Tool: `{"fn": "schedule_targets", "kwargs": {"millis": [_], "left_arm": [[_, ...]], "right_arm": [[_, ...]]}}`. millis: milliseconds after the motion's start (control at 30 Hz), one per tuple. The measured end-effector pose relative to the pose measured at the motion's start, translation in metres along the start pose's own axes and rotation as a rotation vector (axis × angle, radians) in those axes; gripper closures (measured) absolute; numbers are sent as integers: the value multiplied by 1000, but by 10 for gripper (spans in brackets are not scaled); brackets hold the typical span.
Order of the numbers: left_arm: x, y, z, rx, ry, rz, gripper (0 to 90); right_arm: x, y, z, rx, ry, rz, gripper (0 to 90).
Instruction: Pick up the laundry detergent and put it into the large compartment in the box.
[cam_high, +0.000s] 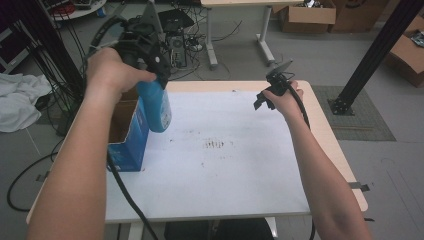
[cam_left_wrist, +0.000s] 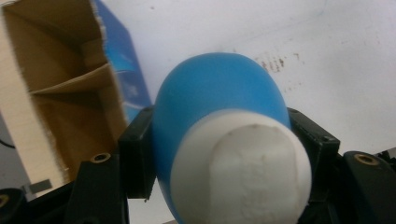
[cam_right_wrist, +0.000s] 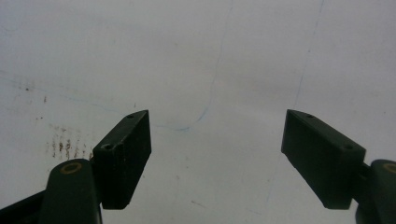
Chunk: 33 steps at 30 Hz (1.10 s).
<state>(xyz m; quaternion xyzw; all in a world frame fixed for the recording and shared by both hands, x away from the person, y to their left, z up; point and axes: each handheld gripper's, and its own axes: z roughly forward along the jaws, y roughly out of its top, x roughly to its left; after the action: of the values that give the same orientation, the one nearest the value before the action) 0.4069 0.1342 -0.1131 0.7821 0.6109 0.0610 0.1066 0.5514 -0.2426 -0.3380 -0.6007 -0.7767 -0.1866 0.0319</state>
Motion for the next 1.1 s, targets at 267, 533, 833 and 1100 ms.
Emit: {"fn": "schedule_targets", "kwargs": {"millis": [267, 533, 833, 1100], "left_arm": [[40, -9, -19, -11, 37, -56, 373], [72, -16, -28, -12, 94, -94, 373], [92, -21, -15, -2, 108, -120, 374], [100, -25, 13, 32, 121, -130, 374]], "right_arm": [[-5, 0, -2, -2, -5, 3, 243], [-7, -1, -4, -5, -7, 7, 243], [-10, 0, -4, -6, 2, 13, 243], [-10, -1, -4, -2, 1, 11, 243]]}}
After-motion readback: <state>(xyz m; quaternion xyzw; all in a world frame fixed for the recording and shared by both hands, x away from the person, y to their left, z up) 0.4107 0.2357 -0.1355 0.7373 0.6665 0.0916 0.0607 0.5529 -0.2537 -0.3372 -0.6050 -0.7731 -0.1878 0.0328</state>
